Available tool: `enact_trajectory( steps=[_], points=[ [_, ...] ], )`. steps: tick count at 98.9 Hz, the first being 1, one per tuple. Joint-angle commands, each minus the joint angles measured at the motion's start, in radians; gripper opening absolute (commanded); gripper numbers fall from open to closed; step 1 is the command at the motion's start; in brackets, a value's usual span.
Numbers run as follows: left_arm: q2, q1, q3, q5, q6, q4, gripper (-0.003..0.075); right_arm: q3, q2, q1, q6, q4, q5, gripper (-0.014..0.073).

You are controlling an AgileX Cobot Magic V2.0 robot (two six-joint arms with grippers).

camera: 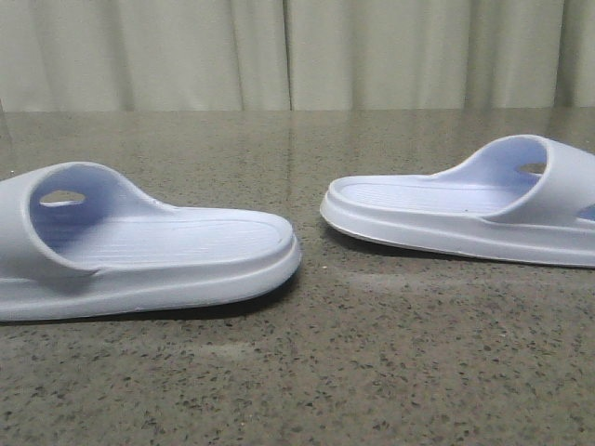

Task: Insert blue slippers together front up
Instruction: 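Lower the left gripper onto the heel rim of the nearer slipper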

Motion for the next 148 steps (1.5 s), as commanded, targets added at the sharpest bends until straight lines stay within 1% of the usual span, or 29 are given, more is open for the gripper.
enact_trajectory(
  steps=[1,2,4,9,18,39,49,56,65,87,128,148],
  points=[
    [0.007,-0.001,-0.037,-0.047,-0.007,-0.039,0.0517,-0.035,0.020,-0.008,-0.008,0.018,-0.100,0.0302],
    [0.007,-0.001,-0.037,-0.047,-0.007,-0.039,0.0524,-0.035,0.020,-0.008,-0.008,0.018,-0.103,0.0325],
    [0.007,-0.001,-0.037,-0.047,-0.007,-0.039,0.0545,-0.035,0.020,-0.008,-0.008,0.018,-0.109,0.0338],
    [0.007,-0.001,-0.037,-0.047,-0.007,-0.039,0.0551,-0.035,0.020,-0.008,-0.008,0.018,-0.116,0.0367],
    [0.007,-0.001,-0.035,-0.047,-0.013,-0.039,0.0550,-0.035,0.020,-0.008,-0.008,0.018,-0.127,0.0368],
    [0.007,-0.001,-0.001,-0.051,-0.222,-0.028,0.0550,-0.035,0.020,-0.008,-0.008,0.018,-0.133,0.0368],
    [0.007,-0.001,0.027,-0.059,-0.260,-0.022,0.0550,-0.035,0.020,-0.008,-0.008,0.018,-0.133,0.0368],
    [0.007,-0.001,0.050,-0.071,-0.281,0.001,0.0550,-0.035,0.020,-0.008,-0.008,0.018,-0.133,0.0368],
    [0.007,0.010,0.071,-0.077,-0.342,0.069,0.0550,-0.035,0.020,-0.008,-0.008,0.018,-0.133,0.0368],
    [0.007,0.056,0.119,-0.057,-0.347,0.077,0.0550,-0.035,0.020,-0.008,-0.008,0.018,-0.133,0.0368],
    [0.007,0.058,0.214,-0.047,-0.374,0.056,0.0550,-0.035,0.020,-0.008,-0.008,0.018,-0.133,0.0368],
    [0.007,0.058,0.226,-0.041,-0.374,0.040,0.0550,-0.035,0.020,-0.008,-0.008,0.018,-0.133,0.0368]
  ],
)
